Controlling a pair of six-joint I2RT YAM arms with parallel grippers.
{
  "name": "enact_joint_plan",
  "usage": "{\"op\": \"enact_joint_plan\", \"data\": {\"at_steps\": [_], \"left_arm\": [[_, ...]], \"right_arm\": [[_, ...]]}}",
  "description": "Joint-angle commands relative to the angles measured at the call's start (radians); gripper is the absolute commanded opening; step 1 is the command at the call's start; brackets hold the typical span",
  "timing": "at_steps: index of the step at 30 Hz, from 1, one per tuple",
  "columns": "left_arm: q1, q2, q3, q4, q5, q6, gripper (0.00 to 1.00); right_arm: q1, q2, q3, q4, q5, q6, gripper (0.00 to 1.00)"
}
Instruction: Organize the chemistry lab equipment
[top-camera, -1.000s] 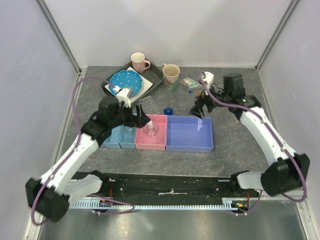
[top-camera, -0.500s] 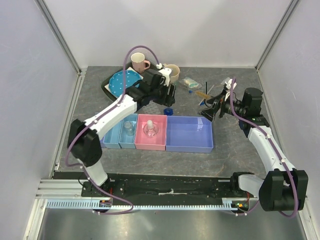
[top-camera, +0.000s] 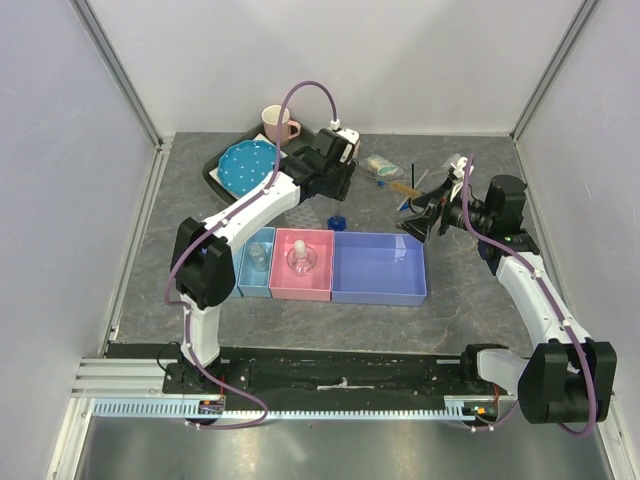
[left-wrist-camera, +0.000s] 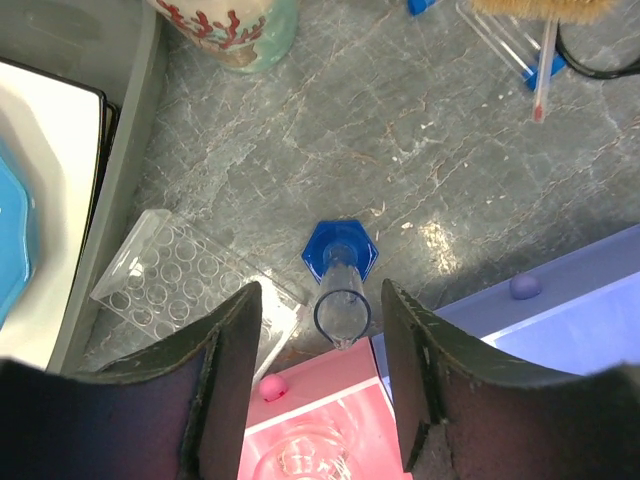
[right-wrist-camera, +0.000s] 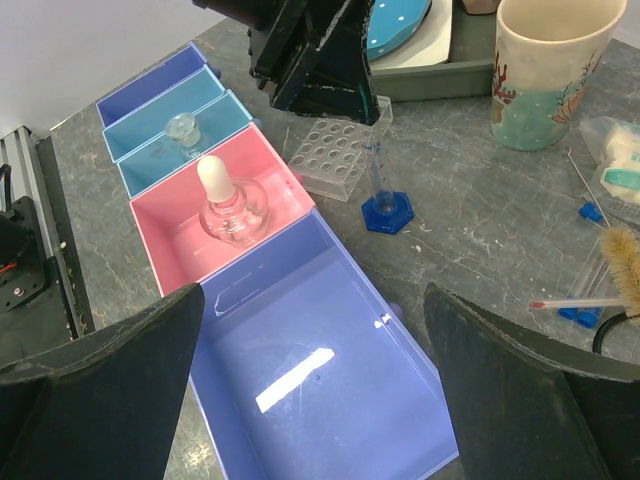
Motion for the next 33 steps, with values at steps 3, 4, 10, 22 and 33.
{"op": "enact_joint_plan", "data": {"at_steps": [3, 4, 10, 22, 33], "left_arm": [[-0.016, 0.028, 0.065, -0.034, -0.027, 0.041, 0.56], [-0.018, 0.031, 0.067, -0.036, -0.025, 0.041, 0.56], [-0.026, 0.066, 0.093, -0.049, -0.03, 0.035, 0.5], [-0.036, 0.048, 0.114, -0.063, -0.033, 0.023, 0.09], [-0.039, -0.183, 0.021, 0.004, -0.034, -0.014, 0.02]], "right_arm": [[-0.004, -0.003, 0.013, 0.039, -0.034, -0.008, 0.98], [-0.004, -0.001, 0.013, 0.038, -0.034, -0.008, 0.98], [-0.004, 0.002, 0.013, 0.033, -0.034, -0.014, 0.98], [-0.004, 0.005, 0.016, 0.024, -0.037, -0.023, 0.98], [-0.004, 0.006, 0.014, 0.019, -0.048, -0.032, 0.98]]}}
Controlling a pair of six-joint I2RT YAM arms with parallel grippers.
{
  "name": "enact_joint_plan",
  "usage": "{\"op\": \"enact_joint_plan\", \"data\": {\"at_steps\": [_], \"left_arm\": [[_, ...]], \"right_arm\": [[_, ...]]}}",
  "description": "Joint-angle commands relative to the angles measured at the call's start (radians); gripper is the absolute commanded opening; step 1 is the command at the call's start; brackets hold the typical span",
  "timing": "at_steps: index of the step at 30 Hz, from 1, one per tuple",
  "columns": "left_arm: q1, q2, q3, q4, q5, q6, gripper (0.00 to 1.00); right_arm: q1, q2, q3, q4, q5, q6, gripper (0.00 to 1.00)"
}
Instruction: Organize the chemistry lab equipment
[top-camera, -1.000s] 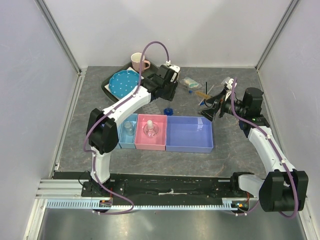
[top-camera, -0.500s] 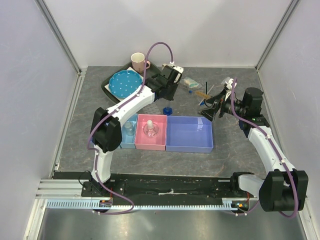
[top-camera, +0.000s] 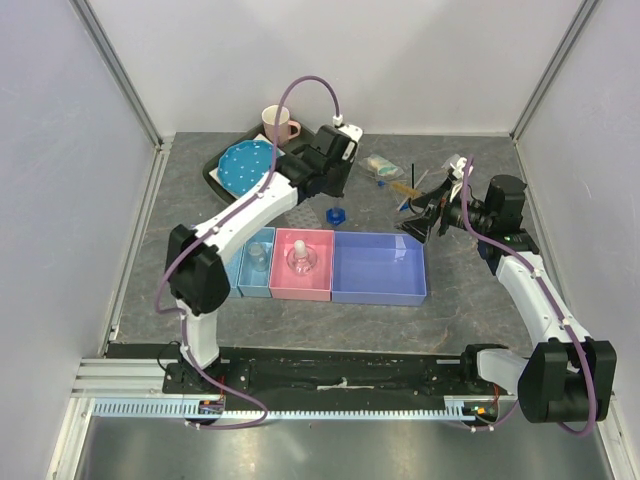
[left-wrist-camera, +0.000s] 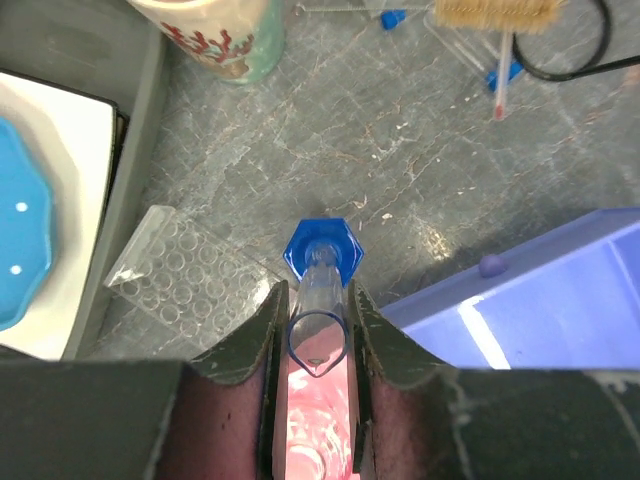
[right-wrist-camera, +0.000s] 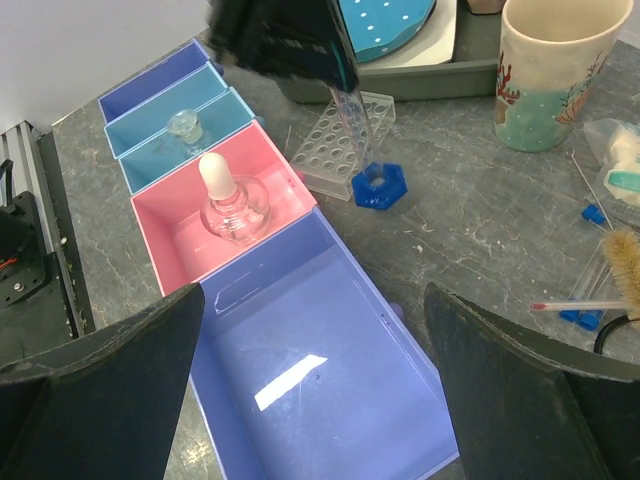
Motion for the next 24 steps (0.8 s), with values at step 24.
{"op": "enact_joint_plan", "data": {"at_steps": [24], "left_arm": [[-0.002, -1.02, -0.826, 0.343, -0.031, -0.428, 0.02]], "right_arm": [[-0.004, 0.004, 0.011, 0.018, -0.051, -0.028, 0.98]]}}
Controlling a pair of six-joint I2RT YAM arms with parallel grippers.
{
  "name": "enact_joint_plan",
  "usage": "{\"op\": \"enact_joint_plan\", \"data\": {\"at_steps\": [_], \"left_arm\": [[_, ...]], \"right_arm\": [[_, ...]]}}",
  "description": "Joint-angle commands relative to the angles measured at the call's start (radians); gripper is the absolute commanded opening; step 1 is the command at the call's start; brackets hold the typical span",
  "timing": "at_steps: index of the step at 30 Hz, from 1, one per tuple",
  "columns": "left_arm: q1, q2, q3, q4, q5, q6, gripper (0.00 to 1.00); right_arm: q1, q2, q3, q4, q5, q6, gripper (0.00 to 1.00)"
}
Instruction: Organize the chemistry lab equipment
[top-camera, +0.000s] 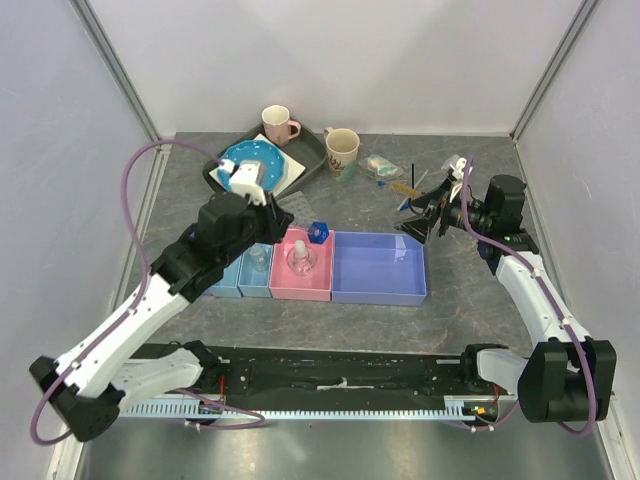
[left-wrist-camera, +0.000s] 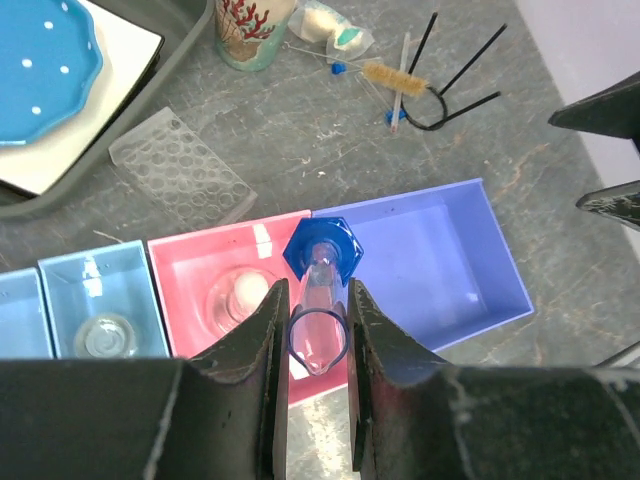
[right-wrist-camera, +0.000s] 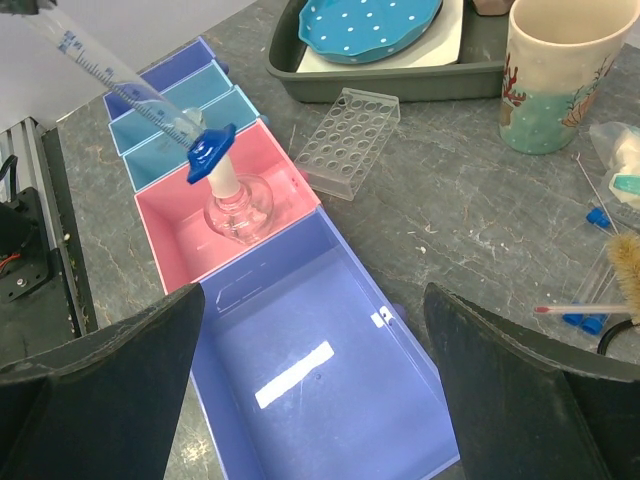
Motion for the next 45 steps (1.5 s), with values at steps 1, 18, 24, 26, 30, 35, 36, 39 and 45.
{"op": "enact_joint_plan", "data": {"at_steps": [1, 18, 24, 26, 30, 35, 36, 39, 45], "left_arm": [[-0.002, -0.123, -0.12, 0.153, -0.032, -0.162, 0.02], [-0.002, -0.223, -0.474, 0.43, -0.196, -0.383, 0.02], [-0.002, -0.223, -0.54, 0.502, -0.23, -0.398, 0.02], [-0.002, -0.217, -0.568, 0.547, -0.236, -0.403, 0.02], [-0.002, -0.198, -0.6, 0.597, -0.248, -0.424, 0.02], [-0.002, -0.189, -0.648, 0.666, -0.268, -0.442, 0.02], [-0.002, -0.186, -0.652, 0.682, -0.271, -0.442, 0.02], [-0.003, -0.163, -0.661, 0.693, -0.276, -0.441, 0.02], [-0.006, -0.122, -0.689, 0.697, -0.276, -0.439, 0.02]], "right_arm": [[-0.004, 0.004, 0.011, 0.018, -0.038, -0.02, 0.98], [-0.004, 0.01, 0.011, 0.018, -0.044, -0.022, 0.98], [-0.005, 0.013, 0.011, 0.018, -0.049, -0.022, 0.98], [-0.004, 0.013, 0.011, 0.018, -0.049, -0.025, 0.98], [-0.005, 0.014, 0.011, 0.017, -0.049, -0.023, 0.98], [-0.004, 0.013, 0.011, 0.018, -0.049, -0.025, 0.98], [-0.004, 0.013, 0.011, 0.018, -0.049, -0.025, 0.98], [-0.005, 0.014, 0.011, 0.018, -0.049, -0.025, 0.98], [-0.004, 0.017, 0.011, 0.017, -0.052, -0.025, 0.98]]}}
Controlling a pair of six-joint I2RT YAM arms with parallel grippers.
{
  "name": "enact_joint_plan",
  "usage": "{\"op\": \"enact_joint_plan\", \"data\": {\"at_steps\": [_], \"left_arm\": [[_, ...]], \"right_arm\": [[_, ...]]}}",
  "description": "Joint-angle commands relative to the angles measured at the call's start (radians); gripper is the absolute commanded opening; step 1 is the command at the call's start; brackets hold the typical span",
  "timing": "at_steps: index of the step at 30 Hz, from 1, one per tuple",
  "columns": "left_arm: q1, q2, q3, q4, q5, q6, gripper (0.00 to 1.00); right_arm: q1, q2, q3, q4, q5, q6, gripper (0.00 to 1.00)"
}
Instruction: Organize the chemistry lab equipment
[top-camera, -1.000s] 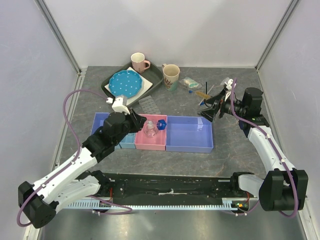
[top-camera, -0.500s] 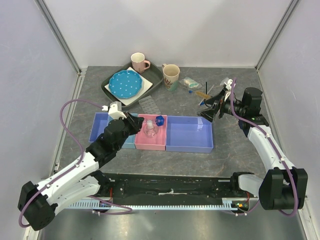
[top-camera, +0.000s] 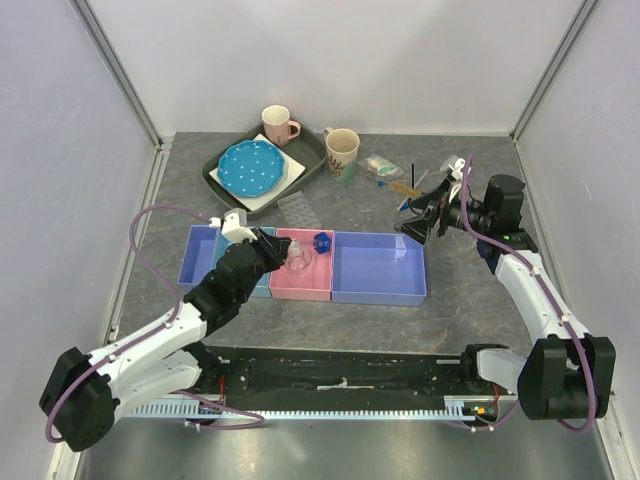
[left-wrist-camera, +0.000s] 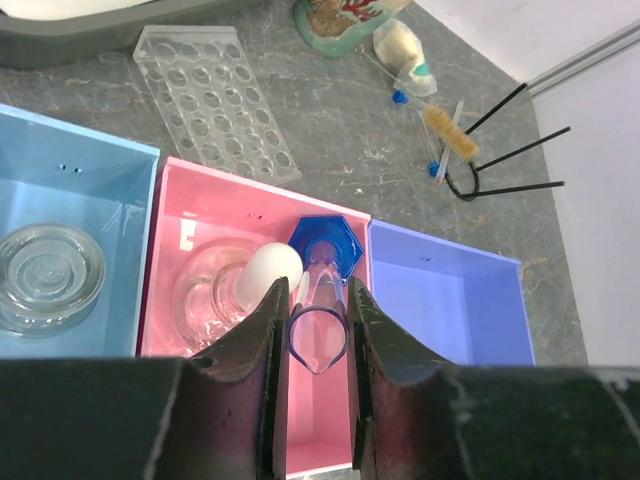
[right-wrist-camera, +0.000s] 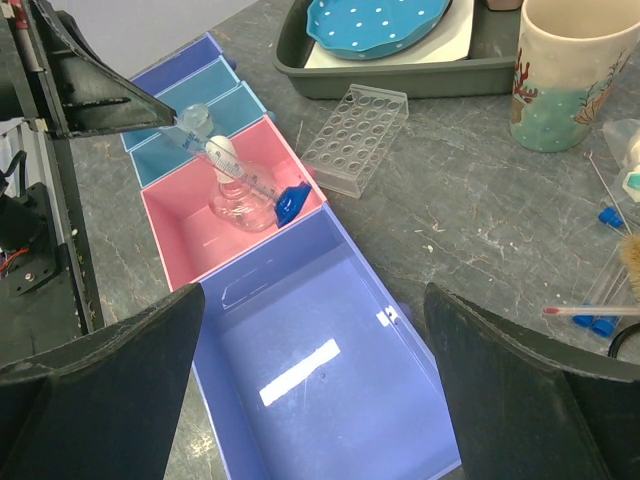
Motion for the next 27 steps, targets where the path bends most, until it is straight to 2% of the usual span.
{"op": "enact_joint_plan", "data": {"at_steps": [1, 10, 13, 16, 17, 20, 23, 27], "left_arm": [[-0.009, 0.02, -0.022, 0.064, -0.067, -0.025, 0.02], [-0.036, 0.069, -0.023, 0.015, -0.092, 0.001, 0.06], [-0.044, 0.063, -0.023, -0.01, -0.103, 0.0, 0.16], [-0.047, 0.04, -0.031, -0.03, -0.104, -0.005, 0.3], [-0.047, 0.032, -0.031, -0.051, -0.103, -0.005, 0.39], [-0.049, 0.0, -0.034, -0.105, -0.092, -0.012, 0.53], [-0.049, -0.044, -0.037, -0.148, -0.081, -0.026, 0.63], [-0.049, -0.107, -0.022, -0.257, -0.071, -0.029, 0.72]], "right_arm": [[-0.004, 0.003, 0.011, 0.017, -0.031, -0.023, 0.98], [-0.004, 0.006, 0.013, 0.015, -0.033, -0.025, 0.99], [-0.004, 0.007, 0.013, 0.014, -0.031, -0.026, 0.98], [-0.004, 0.009, 0.013, 0.014, -0.031, -0.028, 0.98], [-0.004, 0.009, 0.014, 0.012, -0.033, -0.029, 0.98], [-0.005, 0.007, 0.014, 0.009, -0.033, -0.032, 0.98], [-0.004, 0.01, 0.016, 0.005, -0.033, -0.038, 0.98], [-0.032, 0.012, 0.021, -0.009, -0.025, -0.057, 0.98]]}}
